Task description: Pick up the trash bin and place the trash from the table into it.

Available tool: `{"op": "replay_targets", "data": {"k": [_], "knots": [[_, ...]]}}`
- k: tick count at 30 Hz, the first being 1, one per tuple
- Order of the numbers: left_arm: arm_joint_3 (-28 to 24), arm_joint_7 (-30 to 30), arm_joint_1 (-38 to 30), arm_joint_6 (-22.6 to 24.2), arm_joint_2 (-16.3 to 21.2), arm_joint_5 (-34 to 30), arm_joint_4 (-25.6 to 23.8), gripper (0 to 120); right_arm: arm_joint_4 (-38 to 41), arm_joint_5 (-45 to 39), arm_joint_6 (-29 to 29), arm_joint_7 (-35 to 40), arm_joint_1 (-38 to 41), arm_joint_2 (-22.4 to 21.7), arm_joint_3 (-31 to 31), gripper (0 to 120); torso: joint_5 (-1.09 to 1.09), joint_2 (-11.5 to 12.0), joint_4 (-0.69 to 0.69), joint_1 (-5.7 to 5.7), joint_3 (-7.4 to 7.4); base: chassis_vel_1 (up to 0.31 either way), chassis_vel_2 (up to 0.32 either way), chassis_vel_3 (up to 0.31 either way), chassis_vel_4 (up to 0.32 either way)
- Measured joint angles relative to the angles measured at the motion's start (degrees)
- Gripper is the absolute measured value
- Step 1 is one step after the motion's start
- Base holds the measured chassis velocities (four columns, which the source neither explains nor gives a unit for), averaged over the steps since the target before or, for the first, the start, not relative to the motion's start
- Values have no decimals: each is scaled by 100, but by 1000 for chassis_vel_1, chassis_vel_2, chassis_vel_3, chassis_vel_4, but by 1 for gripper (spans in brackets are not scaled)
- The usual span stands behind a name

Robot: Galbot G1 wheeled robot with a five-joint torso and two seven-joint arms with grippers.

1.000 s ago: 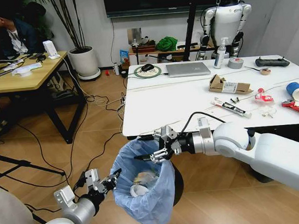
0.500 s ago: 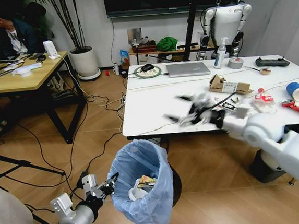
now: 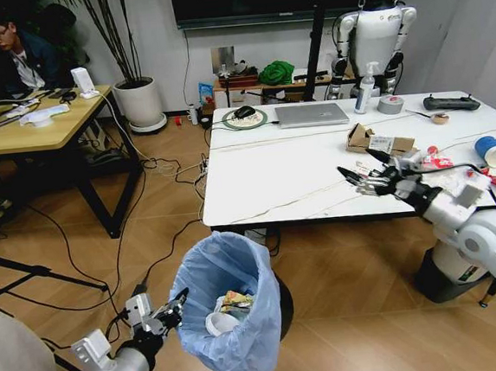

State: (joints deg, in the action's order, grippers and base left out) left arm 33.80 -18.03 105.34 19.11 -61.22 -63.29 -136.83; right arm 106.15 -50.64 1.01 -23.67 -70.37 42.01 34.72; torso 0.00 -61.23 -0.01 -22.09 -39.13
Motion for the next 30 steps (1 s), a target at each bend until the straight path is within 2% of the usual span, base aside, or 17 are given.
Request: {"op": "replay_targets", "data": {"k": [8, 14, 22, 30], "knots": [[260, 111, 260, -40, -59, 135, -77, 0, 46, 312, -208, -327, -1184, 707, 1039, 100, -1, 0, 2, 0, 0, 0, 0, 0, 0], [519, 144, 489, -53, -11, 154, -143, 0, 67, 319, -265, -425, -1534, 1029, 1499, 100, -2, 0, 1, 0, -1, 0, 0, 0, 0], [895, 342, 858, -136, 22, 321, -175, 0, -7, 313, -363, -539, -1727, 1177, 1641, 100, 0, -1, 1, 0, -1, 0, 0, 0, 0], [988, 395, 961, -164, -13, 416, -185, 0, -24, 338, -408, -591, -1877, 1350, 1623, 100, 0, -1, 1, 0, -1, 0, 0, 0, 0]]}}
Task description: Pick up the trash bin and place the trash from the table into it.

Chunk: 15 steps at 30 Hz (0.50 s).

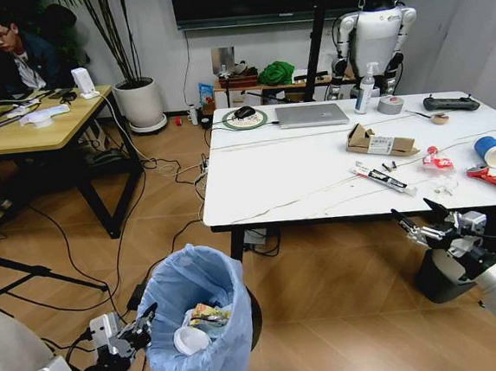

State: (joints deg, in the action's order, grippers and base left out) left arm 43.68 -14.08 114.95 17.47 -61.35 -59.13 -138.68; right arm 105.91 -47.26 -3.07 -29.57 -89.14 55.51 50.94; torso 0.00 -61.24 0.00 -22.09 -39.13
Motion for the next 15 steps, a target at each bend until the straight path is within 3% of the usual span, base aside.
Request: {"op": "replay_targets", "data": {"k": [15], "knots": [[-66, -2, -37, 0, 7, 18, 10, 0, -78, 94, -56, -106, -36, 211, -79, 100, 0, 0, 0, 0, 0, 0, 0, 0, 0]]}}
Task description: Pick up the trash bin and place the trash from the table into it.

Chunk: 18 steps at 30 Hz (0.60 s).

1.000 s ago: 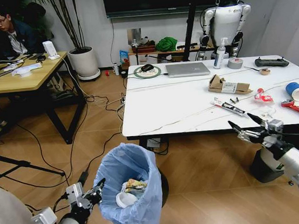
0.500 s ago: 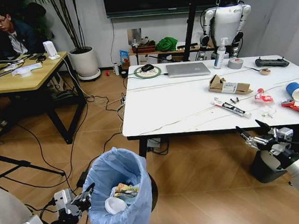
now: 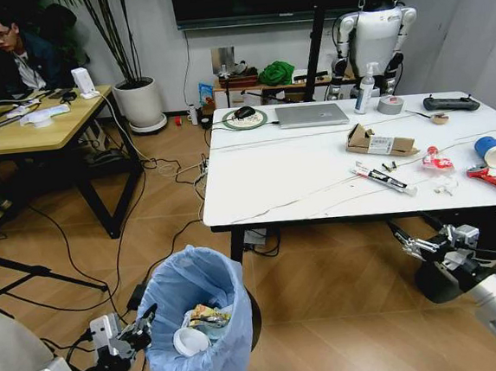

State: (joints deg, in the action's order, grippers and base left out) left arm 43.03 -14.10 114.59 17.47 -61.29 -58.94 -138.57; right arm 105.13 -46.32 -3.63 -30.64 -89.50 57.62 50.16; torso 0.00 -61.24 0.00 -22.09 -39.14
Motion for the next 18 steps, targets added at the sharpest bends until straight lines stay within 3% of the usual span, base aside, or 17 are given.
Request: {"op": "replay_targets", "data": {"k": [18], "knots": [[-150, -3, -43, 2, -100, 118, 0, 0, -41, -96, 2, -39, 11, -60, 27, 100, 0, 0, 0, 0, 0, 0, 0, 0, 0]]}}
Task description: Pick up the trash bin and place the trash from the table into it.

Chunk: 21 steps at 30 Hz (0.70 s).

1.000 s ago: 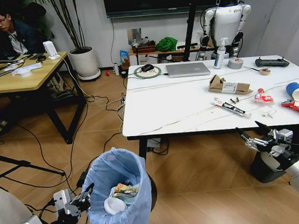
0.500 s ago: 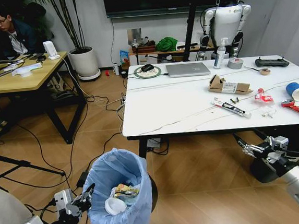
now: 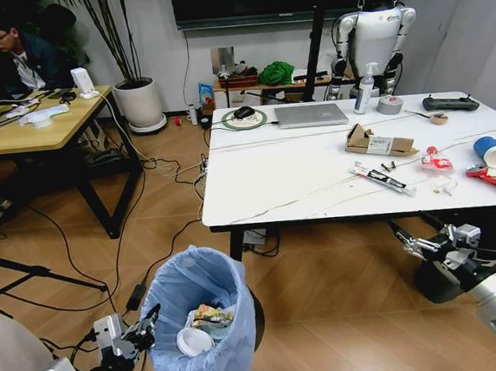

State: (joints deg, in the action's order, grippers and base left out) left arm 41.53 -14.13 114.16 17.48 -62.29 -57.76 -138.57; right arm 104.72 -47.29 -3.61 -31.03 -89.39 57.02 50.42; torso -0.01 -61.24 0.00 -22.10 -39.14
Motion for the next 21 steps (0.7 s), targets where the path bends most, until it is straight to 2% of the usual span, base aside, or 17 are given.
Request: {"op": "replay_targets", "data": {"k": [21], "knots": [[-53, 3, -12, 7, -32, 41, 15, 0, -41, -62, 0, -23, 37, -52, 18, 100, 0, 0, 0, 0, 0, -58, -71, 61, 67]]}}
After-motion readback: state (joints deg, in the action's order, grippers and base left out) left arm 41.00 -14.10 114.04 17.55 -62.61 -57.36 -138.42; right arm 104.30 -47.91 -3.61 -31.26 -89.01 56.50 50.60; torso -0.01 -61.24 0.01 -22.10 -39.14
